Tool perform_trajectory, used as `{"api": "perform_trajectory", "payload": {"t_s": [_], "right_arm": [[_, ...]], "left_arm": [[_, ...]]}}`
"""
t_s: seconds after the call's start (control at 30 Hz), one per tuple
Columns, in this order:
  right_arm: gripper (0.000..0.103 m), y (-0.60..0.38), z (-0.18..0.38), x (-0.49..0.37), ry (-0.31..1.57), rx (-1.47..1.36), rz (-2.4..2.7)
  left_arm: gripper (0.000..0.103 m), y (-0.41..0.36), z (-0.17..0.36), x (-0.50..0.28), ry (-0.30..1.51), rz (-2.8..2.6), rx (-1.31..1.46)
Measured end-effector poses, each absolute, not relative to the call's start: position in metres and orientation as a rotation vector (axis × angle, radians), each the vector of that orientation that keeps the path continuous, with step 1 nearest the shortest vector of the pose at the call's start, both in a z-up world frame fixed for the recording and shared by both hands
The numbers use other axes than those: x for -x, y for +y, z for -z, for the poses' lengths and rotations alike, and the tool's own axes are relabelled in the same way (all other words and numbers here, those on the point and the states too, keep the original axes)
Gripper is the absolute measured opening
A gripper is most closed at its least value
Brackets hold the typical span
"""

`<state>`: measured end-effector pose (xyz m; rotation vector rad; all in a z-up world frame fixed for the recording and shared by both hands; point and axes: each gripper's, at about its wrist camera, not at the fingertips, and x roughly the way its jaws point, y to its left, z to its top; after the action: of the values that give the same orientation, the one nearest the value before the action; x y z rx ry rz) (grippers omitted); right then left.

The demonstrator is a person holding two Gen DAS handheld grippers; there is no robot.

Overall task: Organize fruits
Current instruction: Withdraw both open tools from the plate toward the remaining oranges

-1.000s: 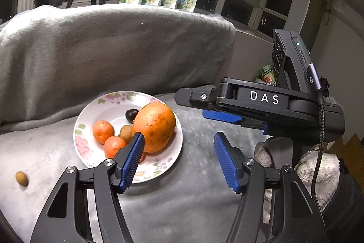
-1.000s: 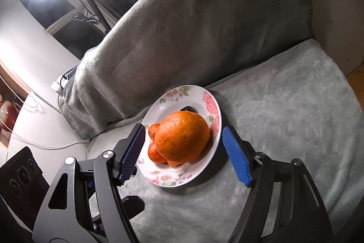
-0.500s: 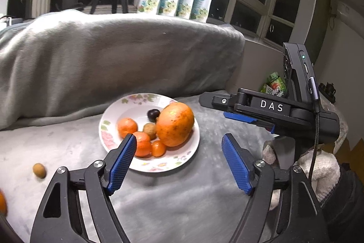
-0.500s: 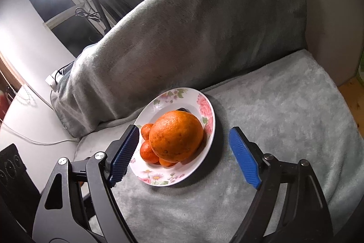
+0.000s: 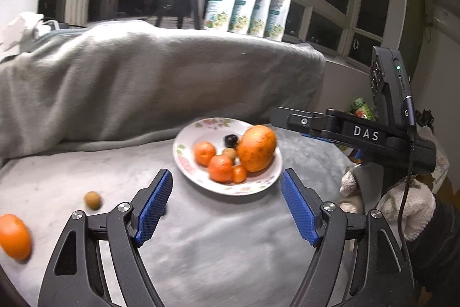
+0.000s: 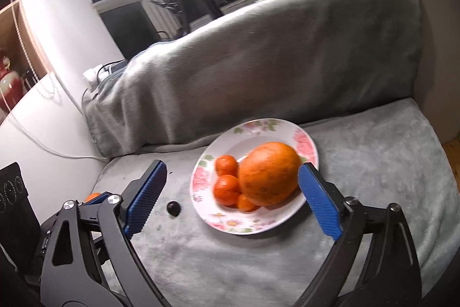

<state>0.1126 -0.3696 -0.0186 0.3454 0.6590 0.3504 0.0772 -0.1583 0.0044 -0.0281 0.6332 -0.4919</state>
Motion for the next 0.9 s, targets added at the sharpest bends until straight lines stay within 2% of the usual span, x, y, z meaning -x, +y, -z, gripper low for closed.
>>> {"api": "perform_trajectory", "payload": {"t_s": [0.4, 0.9], "right_arm": [[0.096, -0.307, 0.006, -0.106, 0.679, -0.18, -0.41], [0.096, -0.212, 0.007, -0.111, 0.694, -0.085, -0.567]], "left_arm": [[0.08, -0.097, -0.01, -0.057, 0.61, 0.338, 0.04], [0.08, -0.003, 0.018, -0.04, 0.644, 0.147, 0.129]]}}
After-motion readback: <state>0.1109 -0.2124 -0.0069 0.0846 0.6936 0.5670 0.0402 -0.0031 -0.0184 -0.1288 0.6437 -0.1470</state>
